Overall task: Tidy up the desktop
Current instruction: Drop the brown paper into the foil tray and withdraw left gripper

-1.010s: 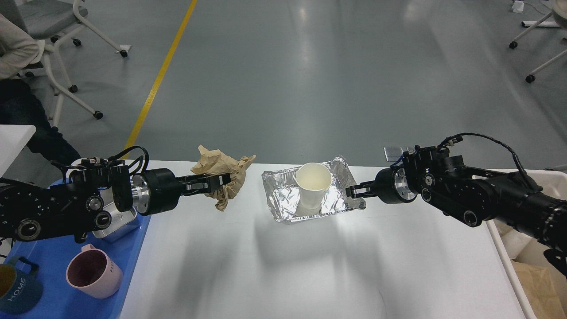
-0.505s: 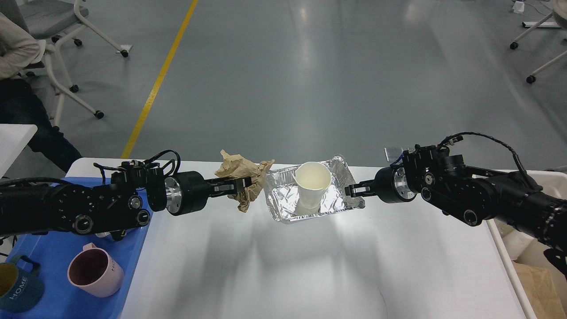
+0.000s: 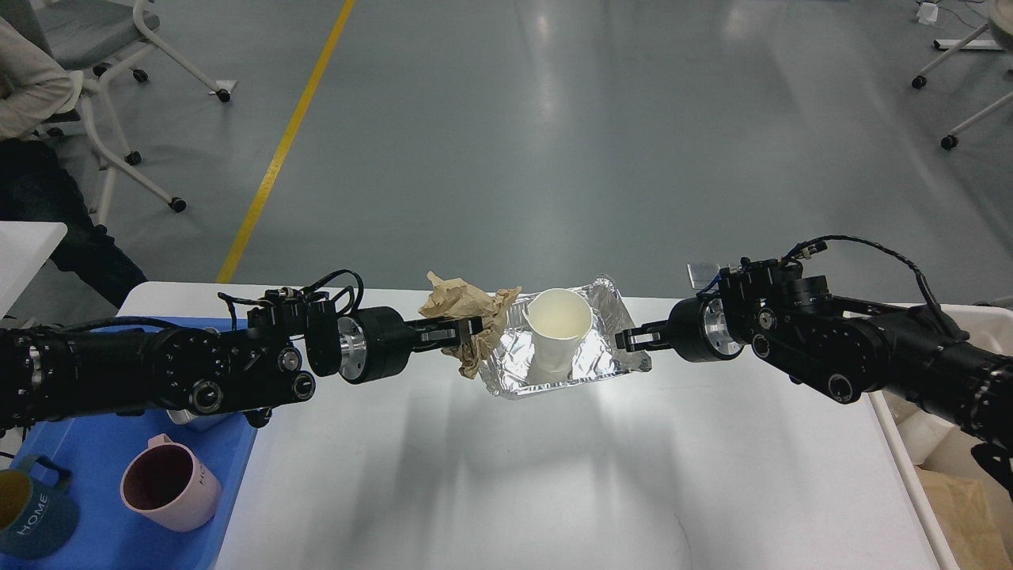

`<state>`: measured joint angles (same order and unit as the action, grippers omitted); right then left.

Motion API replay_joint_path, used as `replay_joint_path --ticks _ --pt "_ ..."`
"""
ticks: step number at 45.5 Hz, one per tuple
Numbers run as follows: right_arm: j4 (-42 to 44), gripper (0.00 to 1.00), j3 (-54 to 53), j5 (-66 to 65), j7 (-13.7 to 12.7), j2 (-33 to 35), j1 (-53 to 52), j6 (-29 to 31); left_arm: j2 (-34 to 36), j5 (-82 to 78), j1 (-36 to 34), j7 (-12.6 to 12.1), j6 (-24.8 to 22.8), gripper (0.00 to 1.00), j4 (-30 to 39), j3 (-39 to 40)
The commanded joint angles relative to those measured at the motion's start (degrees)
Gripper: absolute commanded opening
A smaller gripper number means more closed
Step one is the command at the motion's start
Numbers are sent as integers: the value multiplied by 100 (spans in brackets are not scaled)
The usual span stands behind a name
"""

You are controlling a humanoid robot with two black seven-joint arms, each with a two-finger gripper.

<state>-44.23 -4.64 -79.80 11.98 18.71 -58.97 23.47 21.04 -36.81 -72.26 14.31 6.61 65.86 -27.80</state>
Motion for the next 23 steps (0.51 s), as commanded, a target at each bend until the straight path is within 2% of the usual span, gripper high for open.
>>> replay_joint_path --ticks 1,5,6,7,9,14,23 --pt "2 0 7 0 -3 1 0 0 -65 7 -8 -121 -28 32 -55 12" --pt "2 0 7 0 -2 1 0 0 -161 7 1 -235 -20 49 -126 47" --pt "2 0 7 0 -3 1 0 0 -240 7 1 -235 -11 64 -187 117" --pt "2 0 7 0 6 1 0 0 -267 7 10 -235 7 73 -222 170" --pt "2 0 -2 0 -3 1 0 -9 -293 7 53 -235 7 86 -257 293" --pt "-6 0 -2 0 6 9 0 -9 -302 7 168 -244 -20 92 -266 565" --pt "-6 0 -37 0 6 115 9 -9 -302 165 186 -244 -28 95 -258 706"
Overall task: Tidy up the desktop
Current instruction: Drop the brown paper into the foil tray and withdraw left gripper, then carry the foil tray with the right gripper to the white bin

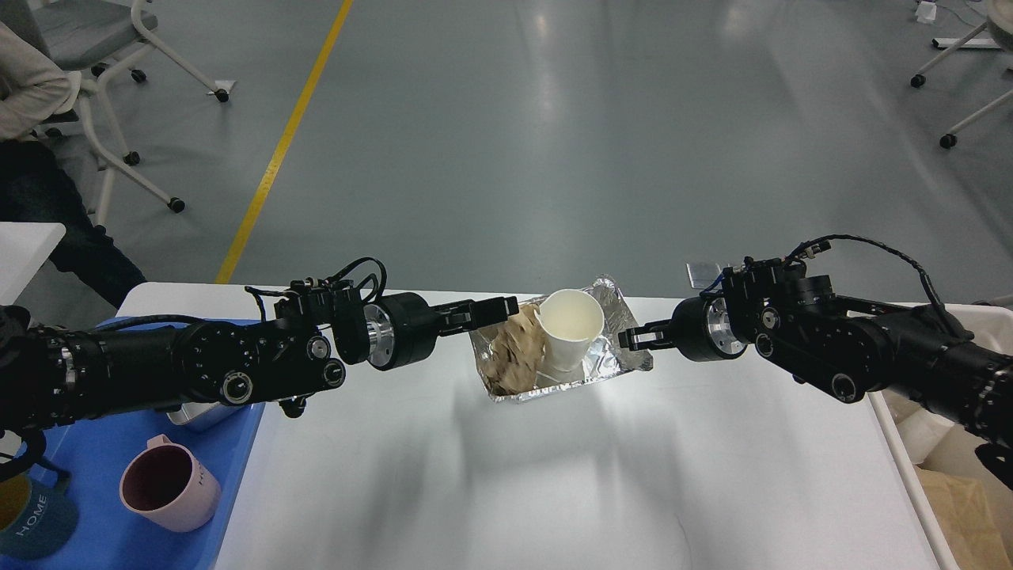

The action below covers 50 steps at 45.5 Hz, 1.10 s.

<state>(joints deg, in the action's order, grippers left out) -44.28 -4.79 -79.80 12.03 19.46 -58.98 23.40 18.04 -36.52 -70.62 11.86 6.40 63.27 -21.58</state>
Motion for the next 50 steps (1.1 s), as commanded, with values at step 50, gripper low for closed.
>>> replay_joint_path --ticks 50 --pt "60 0 -101 3303 80 2333 307 -275 -424 2087 4556 79 -719 96 -754 8880"
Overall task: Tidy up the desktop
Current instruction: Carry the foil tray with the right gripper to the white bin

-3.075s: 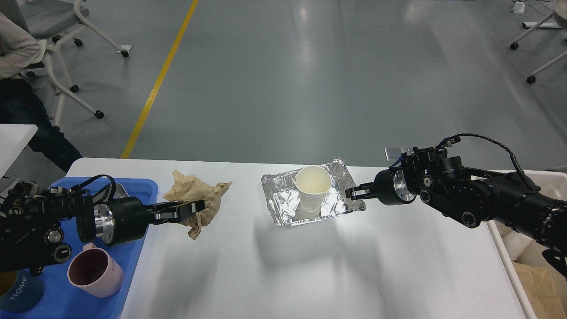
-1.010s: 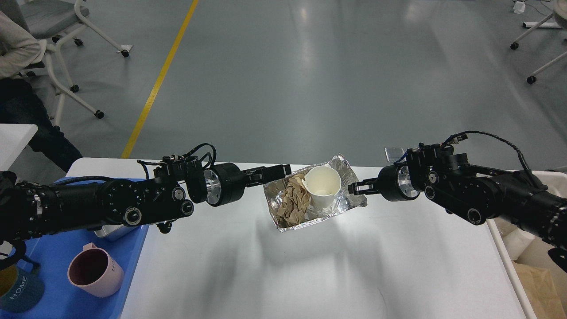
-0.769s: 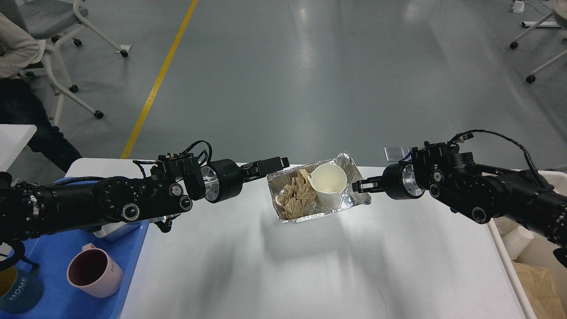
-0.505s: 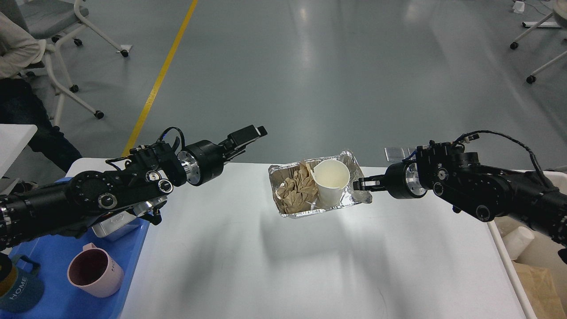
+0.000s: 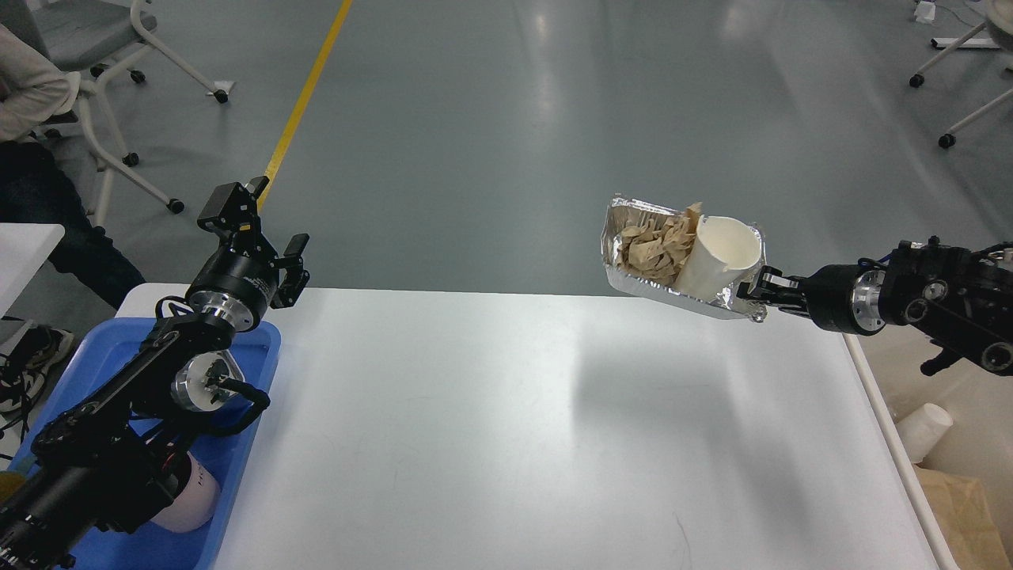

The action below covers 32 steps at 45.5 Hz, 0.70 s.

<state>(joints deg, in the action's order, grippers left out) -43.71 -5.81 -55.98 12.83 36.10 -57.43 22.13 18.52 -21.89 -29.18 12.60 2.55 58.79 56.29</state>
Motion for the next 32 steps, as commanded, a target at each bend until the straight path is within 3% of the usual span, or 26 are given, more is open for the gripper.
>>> replay_joint_path --ticks 1,19,32 --pt "3 0 1 1009 0 740 188 -157 -516 703 465 6 -378 96 -324 1173" --pt "29 0 -25 2443 17 2059 1242 -306 -930 1143 703 14 -1064 96 -1142 1543" --pt "415 0 10 3014 0 2376 1893 -341 -894 1152 712 14 -1275 96 -1344 1587"
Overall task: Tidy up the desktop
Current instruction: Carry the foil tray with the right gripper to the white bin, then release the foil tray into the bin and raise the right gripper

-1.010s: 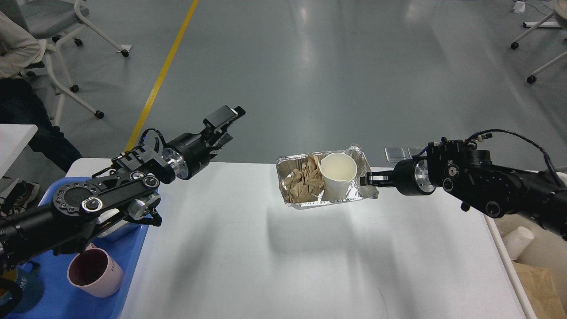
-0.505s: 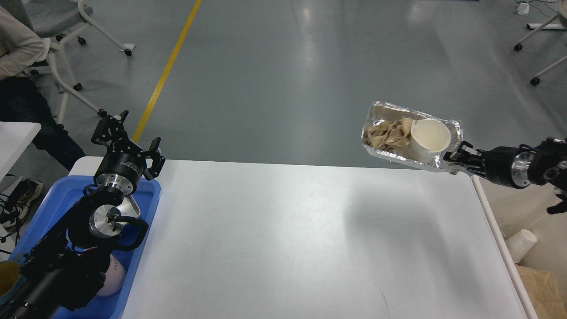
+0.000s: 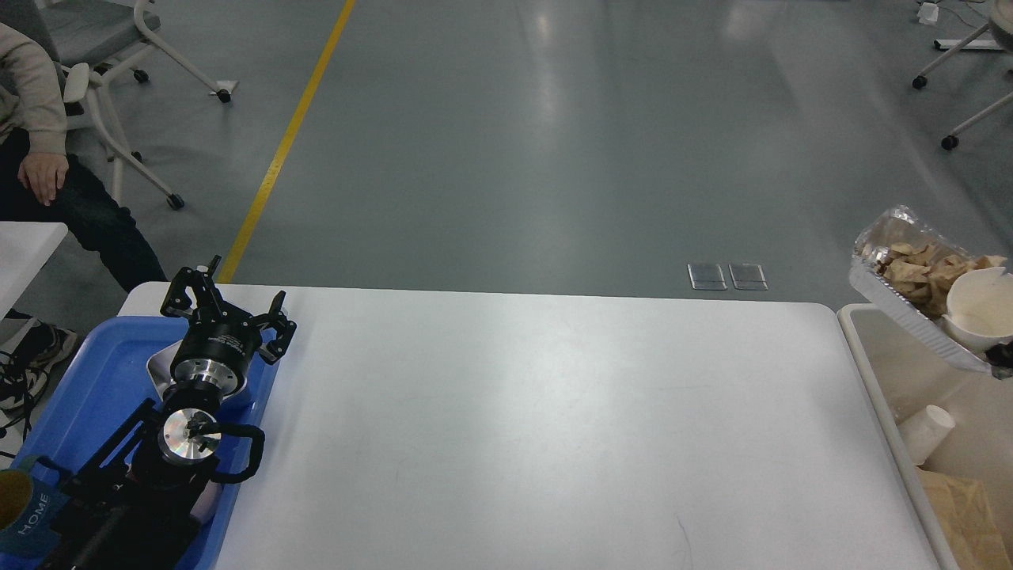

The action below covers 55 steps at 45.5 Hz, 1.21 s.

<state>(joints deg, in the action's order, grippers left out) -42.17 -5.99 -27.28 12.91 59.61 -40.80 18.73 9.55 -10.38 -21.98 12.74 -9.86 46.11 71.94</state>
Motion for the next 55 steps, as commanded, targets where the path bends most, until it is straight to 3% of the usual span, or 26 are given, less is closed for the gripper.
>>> replay_joint_path --ticks 1,13,15,17,18,31,42,55 --pt "331 0 45 152 -8 7 283 -10 3 1 -8 1 -42 96 -94 14" --pt "1166 0 63 425 -69 -134 722 -10 -49 1 -87 9 -60 96 -120 -48" --pt "1351 29 54 486 -78 -213 775 -1 -84 1 -113 9 -25 96 -120 -66" --pt "1535 82 80 539 -87 -283 810 -19 -120 1 -140 18 2 96 -120 -74" --pt "1641 100 81 565 -96 -327 837 -28 -146 1 -157 27 19 96 -129 -74" --pt "2370 100 55 592 -78 -749 1136 -98 -322 1 -430 -17 -77 96 -199 -21" --pt "3092 100 -86 618 1 -1785 758 -1582 -111 -35 -650 -78 -271 96 -191 -338" --pt "3101 100 -139 671 -70 -3227 -340 -1750 -84 1 -747 -158 -508 96 -182 -435"
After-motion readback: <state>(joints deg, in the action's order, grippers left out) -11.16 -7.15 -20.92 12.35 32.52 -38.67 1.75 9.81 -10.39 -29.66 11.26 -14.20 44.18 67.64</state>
